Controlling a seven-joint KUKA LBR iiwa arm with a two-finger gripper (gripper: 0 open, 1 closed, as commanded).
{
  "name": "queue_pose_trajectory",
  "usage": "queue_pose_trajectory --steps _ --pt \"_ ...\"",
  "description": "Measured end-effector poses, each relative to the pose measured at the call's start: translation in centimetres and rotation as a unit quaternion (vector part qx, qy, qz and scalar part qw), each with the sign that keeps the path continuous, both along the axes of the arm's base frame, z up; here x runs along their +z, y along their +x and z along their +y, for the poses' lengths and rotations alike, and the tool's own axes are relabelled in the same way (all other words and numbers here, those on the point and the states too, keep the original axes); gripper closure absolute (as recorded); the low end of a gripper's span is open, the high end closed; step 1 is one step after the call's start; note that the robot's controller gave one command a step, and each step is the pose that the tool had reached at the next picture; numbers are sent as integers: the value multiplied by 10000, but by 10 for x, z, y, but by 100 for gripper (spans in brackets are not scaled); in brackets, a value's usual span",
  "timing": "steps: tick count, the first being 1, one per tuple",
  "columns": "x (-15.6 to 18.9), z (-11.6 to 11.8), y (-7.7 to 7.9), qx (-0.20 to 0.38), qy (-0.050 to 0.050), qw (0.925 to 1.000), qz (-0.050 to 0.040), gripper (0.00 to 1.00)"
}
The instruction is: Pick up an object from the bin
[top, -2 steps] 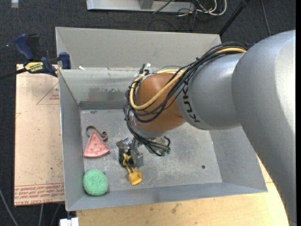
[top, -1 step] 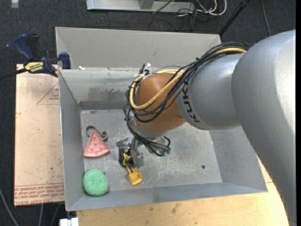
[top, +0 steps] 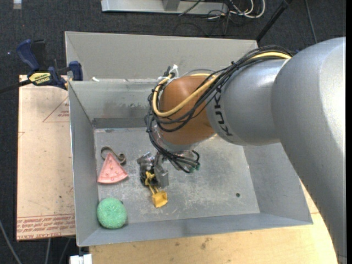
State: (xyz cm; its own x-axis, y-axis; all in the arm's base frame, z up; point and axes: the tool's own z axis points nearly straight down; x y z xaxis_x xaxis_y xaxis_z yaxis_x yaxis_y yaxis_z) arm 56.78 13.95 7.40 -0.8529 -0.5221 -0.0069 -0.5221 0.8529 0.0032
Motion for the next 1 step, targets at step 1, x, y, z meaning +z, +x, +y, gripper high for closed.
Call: queue_pose_trajectory --steps 1 --pt "0 0 0 0 1 10000 0 100"
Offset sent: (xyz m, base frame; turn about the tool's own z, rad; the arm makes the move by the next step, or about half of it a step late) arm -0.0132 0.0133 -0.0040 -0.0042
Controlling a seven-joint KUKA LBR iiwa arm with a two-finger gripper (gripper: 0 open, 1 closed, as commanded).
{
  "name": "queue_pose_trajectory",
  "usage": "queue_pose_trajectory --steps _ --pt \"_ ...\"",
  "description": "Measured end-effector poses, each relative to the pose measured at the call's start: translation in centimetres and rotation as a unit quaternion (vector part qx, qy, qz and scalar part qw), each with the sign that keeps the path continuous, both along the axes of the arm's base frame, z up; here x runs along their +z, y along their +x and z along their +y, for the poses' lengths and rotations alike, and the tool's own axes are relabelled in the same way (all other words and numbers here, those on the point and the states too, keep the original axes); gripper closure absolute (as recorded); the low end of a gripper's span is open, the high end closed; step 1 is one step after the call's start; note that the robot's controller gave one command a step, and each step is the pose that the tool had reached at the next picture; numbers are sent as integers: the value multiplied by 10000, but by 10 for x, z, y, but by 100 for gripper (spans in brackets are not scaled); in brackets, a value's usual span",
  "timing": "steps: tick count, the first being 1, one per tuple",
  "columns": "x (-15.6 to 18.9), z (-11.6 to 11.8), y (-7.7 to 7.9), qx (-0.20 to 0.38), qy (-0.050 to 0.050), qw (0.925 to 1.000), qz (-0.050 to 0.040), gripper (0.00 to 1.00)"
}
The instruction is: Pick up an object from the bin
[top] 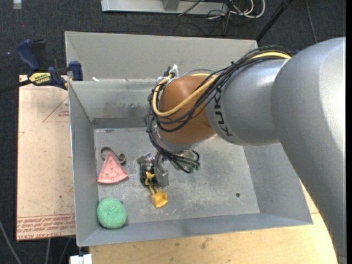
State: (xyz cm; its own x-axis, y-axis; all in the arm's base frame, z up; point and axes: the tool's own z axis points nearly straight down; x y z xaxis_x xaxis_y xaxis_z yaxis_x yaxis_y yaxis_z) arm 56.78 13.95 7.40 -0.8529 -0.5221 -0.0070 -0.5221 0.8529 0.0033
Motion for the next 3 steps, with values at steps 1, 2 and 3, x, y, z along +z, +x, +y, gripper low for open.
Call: queue_pose_trajectory --steps 1,2,3 --pt "0 14 -10 8 -13 10000 -29 100" --pt "0 14 -10 7 -13 10000 -28 100" --pt "0 18 -21 52 -7 10000 -48 100"
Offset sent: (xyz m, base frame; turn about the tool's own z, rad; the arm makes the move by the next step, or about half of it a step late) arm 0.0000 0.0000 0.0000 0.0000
